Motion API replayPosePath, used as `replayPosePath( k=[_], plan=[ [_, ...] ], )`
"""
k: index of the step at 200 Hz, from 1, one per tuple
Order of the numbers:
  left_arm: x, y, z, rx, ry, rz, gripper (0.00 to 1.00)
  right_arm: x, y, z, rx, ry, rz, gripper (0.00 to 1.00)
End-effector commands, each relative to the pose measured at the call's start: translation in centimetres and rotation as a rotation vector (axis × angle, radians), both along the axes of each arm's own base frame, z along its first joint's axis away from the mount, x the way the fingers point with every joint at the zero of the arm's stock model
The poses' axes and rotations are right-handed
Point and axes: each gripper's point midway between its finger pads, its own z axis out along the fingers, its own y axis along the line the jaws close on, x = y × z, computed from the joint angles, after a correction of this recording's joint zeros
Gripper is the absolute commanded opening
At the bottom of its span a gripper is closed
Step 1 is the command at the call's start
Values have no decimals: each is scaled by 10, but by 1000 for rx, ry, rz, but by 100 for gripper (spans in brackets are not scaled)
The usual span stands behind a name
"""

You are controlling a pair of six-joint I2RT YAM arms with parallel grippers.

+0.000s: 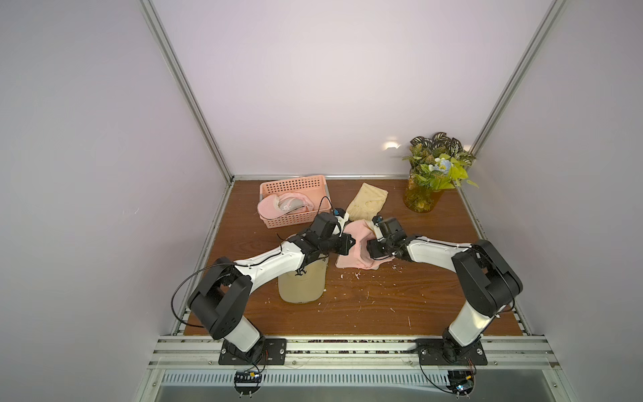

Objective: Turn the baseball cap inside out
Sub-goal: Turn over the baseball cap.

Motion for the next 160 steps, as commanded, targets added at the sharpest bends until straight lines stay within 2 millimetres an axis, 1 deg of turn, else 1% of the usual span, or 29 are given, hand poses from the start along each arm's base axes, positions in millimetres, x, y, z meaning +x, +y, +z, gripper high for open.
replayPosePath(
  k=[1,16,32,51,62,84,95,108,126,140,160],
  plan=[
    [-8,38,-69,250,101,50,0,0,-7,-11,-82,17,-40,65],
    [-7,39,-74,258,106,52,0,-1,-10,-18,-117,25,-50,65],
    [-7,39,-77,264,109,48,0,-1,-10,-25,-140,35,-49,62],
    [-8,39,-82,269,117,44,0,-3,-8,-33,-161,55,-38,48],
    [-9,40,-83,271,118,44,0,-3,-6,-36,-165,63,-32,39],
    [-9,41,-84,271,118,44,0,-4,0,-37,-142,64,-11,26],
    [-10,40,-84,268,121,41,0,-5,3,-34,-121,60,1,19],
    [-9,40,-82,258,119,40,0,-7,12,-25,-65,45,49,10],
    [-8,42,-78,238,115,47,0,-13,30,-3,50,11,141,0],
    [-5,45,-72,218,106,63,0,-21,43,16,138,-9,228,0],
    [1,52,-64,195,94,88,0,-32,54,44,243,-32,334,0]
  ],
)
